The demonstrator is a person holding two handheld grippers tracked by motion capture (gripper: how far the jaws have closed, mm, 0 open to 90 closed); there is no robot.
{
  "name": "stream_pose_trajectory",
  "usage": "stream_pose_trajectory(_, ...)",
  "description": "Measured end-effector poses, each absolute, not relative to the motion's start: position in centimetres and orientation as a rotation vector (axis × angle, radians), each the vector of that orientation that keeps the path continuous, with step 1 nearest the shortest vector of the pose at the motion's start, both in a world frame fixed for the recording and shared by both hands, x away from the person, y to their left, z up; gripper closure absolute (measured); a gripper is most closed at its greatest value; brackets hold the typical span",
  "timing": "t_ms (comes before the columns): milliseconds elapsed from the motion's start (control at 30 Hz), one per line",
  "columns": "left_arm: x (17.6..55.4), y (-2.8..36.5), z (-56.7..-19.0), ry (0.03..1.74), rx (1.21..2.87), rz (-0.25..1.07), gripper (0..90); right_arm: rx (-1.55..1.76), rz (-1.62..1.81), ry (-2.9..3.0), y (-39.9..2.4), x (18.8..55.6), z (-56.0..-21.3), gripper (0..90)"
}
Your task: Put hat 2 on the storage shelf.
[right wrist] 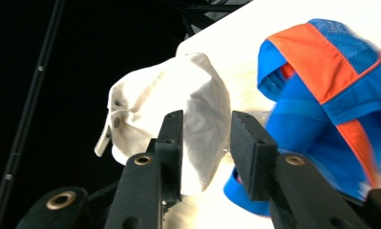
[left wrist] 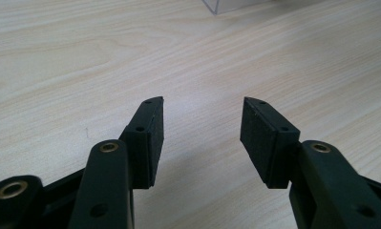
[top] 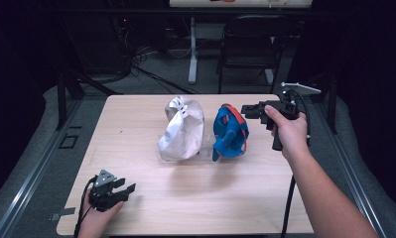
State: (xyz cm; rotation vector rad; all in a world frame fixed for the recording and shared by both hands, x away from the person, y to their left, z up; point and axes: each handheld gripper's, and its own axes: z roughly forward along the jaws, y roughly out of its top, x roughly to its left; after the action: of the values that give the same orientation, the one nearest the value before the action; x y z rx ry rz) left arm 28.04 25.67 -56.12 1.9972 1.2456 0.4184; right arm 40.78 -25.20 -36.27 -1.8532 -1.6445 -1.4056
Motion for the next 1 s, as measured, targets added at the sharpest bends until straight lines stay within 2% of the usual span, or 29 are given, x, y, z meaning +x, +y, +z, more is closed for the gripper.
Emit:
stream_pose_trajectory(300, 28.0, 25.7, -56.2, 1.247, 1.996, 0.418, 50.4, -1.869, -1.441, -1.715, -25.7, 39.5, -36.6, 57.2)
stream_pose_trajectory(667, 28.1, 25.8, -56.3, 1.256, 1.988, 0.417, 49.8, -1.868, -1.439, -1.767, -26.2, 37.9, -38.0, 55.2)
stream_pose_trajectory(1000, 28.1, 25.7, -56.3, 1.258, 1.990, 0.414, 49.6, -1.849, -1.456, -1.865, -26.4, 35.3, -40.8, 53.5)
